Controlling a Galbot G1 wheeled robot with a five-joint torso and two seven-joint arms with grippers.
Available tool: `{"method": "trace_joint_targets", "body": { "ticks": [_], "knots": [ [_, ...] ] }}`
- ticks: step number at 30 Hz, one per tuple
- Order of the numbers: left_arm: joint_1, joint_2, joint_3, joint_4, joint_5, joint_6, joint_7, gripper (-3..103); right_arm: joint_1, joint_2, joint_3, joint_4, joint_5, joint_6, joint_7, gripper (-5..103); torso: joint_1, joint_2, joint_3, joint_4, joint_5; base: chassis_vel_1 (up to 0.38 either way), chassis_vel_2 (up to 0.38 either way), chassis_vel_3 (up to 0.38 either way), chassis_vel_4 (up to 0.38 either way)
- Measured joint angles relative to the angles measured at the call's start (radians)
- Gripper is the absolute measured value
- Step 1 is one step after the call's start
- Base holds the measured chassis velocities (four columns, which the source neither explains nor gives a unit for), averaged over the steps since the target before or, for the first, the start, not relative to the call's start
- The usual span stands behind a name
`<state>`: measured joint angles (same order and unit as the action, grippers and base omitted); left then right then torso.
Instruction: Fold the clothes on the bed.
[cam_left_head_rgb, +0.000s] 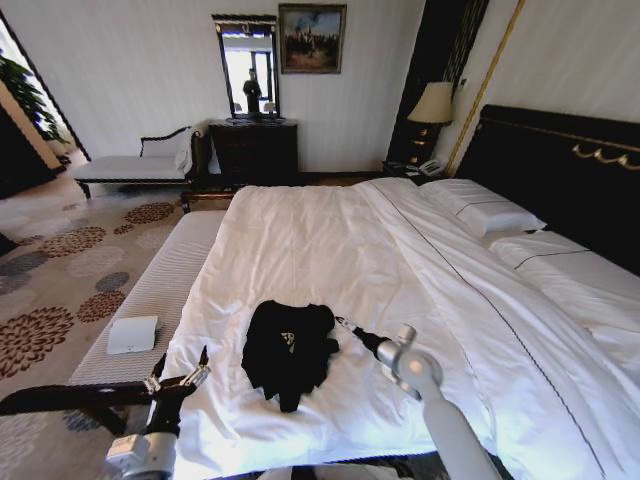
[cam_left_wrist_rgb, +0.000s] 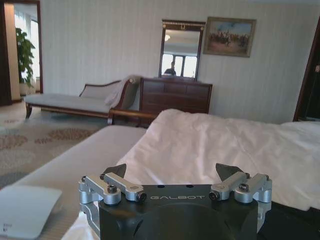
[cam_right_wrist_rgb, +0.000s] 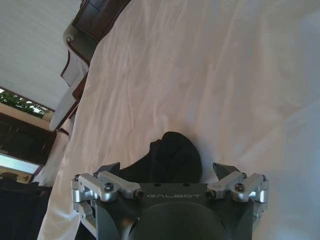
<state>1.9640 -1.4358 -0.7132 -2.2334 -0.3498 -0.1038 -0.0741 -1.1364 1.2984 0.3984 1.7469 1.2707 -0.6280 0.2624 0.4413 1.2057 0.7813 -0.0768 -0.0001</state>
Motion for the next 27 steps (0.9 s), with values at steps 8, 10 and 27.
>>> {"method": "trace_joint_targets", "body": {
  "ticks": [8,10,27],
  "knots": [
    [-0.009,0.009,0.071,-0.01,0.052,0.027,-0.019,100,0.032,0.03,-0.016,-0.136,-0.133,-0.011,-0.086,100,0.0,0.0,0.0,-0.0003,0.0002,0.0,0.0,0.0,0.0],
    [-0.007,0.008,0.075,-0.01,0.057,0.027,-0.019,100,0.037,0.034,-0.016,-0.162,-0.148,-0.008,-0.096,100,0.0,0.0,0.0,-0.0004,0.0001,0.0,0.0,0.0,0.0],
    [-0.01,0.008,0.016,-0.024,0.03,0.028,-0.02,100,0.109,0.072,-0.034,-0.255,-0.148,-0.028,-0.076,80,0.0,0.0,0.0,-0.0004,0.0,0.0,0.0,0.0,0.0]
  ]
}}
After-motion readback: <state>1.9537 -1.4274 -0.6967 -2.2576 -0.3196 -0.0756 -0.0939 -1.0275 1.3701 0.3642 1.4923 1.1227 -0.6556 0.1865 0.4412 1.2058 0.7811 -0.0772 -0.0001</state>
